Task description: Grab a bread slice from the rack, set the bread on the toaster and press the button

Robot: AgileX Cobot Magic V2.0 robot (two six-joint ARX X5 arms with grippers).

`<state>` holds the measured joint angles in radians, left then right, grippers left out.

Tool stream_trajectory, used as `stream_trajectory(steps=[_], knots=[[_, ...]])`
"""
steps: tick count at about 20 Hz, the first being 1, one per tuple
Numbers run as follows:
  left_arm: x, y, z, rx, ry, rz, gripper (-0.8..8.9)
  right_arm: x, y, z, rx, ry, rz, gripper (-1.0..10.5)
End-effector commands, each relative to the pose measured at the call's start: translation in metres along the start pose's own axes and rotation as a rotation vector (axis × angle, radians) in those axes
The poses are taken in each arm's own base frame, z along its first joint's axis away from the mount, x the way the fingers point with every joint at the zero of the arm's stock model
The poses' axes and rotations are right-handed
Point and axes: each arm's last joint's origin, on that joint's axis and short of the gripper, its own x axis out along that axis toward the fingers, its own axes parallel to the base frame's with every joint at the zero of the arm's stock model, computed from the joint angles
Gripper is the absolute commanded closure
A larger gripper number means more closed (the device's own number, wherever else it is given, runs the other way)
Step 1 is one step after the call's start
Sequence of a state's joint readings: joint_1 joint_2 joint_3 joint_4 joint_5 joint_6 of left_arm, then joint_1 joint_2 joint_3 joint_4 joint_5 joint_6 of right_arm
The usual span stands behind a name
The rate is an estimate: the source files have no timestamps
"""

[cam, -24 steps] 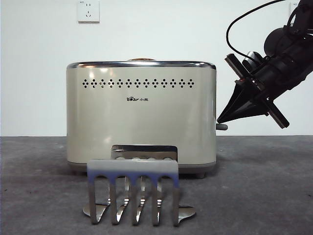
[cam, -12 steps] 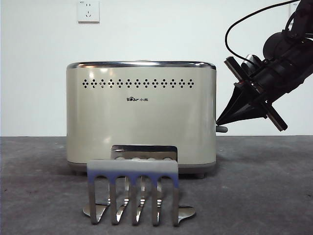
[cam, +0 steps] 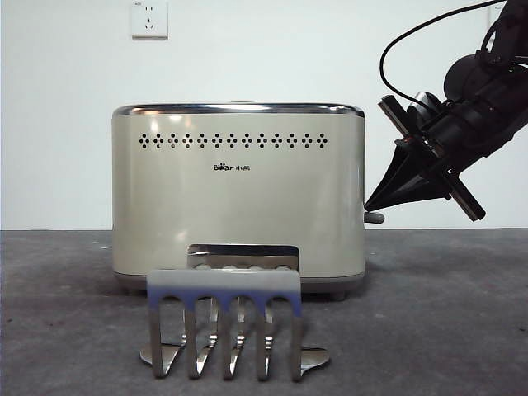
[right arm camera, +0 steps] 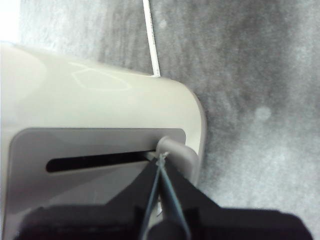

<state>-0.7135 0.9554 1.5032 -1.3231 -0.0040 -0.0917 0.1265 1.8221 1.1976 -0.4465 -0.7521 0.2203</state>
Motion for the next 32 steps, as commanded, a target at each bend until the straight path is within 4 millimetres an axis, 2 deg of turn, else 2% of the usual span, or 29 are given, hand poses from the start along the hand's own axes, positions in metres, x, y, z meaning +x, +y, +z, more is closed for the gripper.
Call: stream_trajectory(steps=[1, 4, 8, 12, 15, 19, 22, 25, 29, 32], knots=[[0.000, 0.000, -0.001, -0.010, -0.002, -0.005, 8.22, 0.018, -0.022, -0.018, 0.086, 0.098, -0.089, 9.5], [0.000, 0.000, -0.001, -0.010, -0.002, -0.005, 8.22, 0.017, -0.020, -0.014, 0.088, 0.075, -0.093, 9.5], [0.000, 0.000, -0.001, -0.010, -0.003, -0.006, 8.22, 0.002, -0.001, 0.003, 0.041, 0.022, -0.081, 9.5], [0.000, 0.000, -0.001, -0.009, -0.002, -0.005, 8.22, -0.029, 0.031, 0.017, -0.020, -0.035, -0.068, 9.5], [0.000, 0.000, -0.001, -0.009, -0.002, -0.005, 8.22, -0.061, 0.062, 0.016, -0.084, -0.089, -0.058, 9.5], [0.000, 0.000, -0.001, -0.009, -0.003, -0.006, 8.21, -0.124, 0.112, -0.011, -0.205, -0.218, -0.172, 9.5], [0.002, 0.000, 0.000, -0.009, 0.003, -0.005, 8.16, -0.181, 0.153, -0.049, -0.332, -0.374, -0.286, 9.5], [0.011, -0.001, 0.005, -0.008, 0.033, -0.001, 8.16, -0.228, 0.181, -0.085, -0.406, -0.549, -0.465, 9.5], [0.029, -0.001, 0.013, -0.008, 0.090, 0.004, 8.16, -0.268, 0.203, -0.114, -0.371, -0.687, -0.682, 9.5], [0.043, -0.002, 0.019, -0.008, 0.135, 0.009, 8.16, -0.281, 0.210, -0.124, -0.338, -0.667, -0.754, 9.5]])
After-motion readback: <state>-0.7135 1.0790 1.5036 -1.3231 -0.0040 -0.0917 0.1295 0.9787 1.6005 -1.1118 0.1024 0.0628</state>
